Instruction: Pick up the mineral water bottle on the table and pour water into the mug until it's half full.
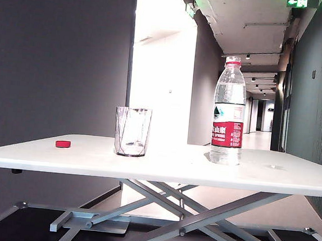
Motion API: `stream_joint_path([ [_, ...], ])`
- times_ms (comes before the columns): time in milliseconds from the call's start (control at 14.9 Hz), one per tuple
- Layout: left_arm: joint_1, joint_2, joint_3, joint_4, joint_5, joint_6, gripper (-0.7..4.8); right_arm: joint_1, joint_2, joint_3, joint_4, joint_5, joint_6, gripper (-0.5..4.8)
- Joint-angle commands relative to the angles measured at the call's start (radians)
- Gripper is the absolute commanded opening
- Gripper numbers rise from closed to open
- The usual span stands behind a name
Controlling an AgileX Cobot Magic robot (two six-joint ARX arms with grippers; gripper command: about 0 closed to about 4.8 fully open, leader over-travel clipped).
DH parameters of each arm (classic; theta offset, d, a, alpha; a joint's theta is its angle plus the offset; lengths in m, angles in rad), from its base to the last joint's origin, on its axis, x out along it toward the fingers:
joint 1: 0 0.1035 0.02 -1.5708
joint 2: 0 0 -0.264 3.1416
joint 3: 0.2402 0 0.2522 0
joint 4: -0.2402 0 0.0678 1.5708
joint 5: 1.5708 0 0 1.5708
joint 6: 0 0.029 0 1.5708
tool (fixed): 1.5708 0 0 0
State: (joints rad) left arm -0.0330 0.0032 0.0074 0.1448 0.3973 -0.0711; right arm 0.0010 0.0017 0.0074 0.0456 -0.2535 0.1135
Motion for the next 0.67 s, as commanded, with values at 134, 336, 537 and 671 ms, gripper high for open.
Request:
stream_joint_path([
  [134,-0.001,0.0,0.003,0.006,0.346,-0.034,-0.05,0.001,-0.002,-0.002,0.003,-0.197,0.01,-0.05],
  [336,-0.001,0.0,0.003,0.006,0.366,-0.034,-0.05,0.0,-0.002,-0.002,0.012,-0.19,0.007,-0.02],
  [537,-0.001,0.0,0.003,0.006,0.364,-0.032,-0.05,0.001,-0.002,-0.002,0.012,-0.193,-0.053,1.51],
  [671,-0.001,0.0,0.003,-0.011,0.319,-0.029,-0.05,0.002,-0.002,-0.002,0.039,-0.189,-0.11,3.45],
])
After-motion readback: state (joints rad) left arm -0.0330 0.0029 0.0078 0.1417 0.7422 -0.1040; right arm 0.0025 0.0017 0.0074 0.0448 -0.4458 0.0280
